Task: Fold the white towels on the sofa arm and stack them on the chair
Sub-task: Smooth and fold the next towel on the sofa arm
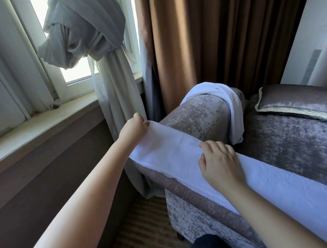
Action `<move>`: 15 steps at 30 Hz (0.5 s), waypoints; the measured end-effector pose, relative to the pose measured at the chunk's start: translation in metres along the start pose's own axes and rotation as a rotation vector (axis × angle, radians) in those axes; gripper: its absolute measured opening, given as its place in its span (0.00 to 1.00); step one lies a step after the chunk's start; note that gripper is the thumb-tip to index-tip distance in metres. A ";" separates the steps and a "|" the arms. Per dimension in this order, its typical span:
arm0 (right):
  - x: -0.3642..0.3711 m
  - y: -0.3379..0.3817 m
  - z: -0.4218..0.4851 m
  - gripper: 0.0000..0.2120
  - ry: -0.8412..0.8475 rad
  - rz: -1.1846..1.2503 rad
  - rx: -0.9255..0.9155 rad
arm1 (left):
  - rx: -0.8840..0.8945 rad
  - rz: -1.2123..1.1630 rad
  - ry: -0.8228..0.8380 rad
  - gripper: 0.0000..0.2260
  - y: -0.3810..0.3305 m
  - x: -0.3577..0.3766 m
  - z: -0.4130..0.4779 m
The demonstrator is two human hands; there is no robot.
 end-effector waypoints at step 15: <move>-0.001 -0.001 -0.001 0.15 -0.055 0.055 -0.010 | -0.178 -0.573 -0.118 0.08 0.039 0.023 0.008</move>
Point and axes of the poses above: each hand's wrist, its own z-axis towards the middle knuckle, its own x-axis out of the palm, y = z × x, the point moved 6 cm from there along z, towards the middle knuckle, and after that the axes turned 7 degrees about x, right-handed, at the moved point
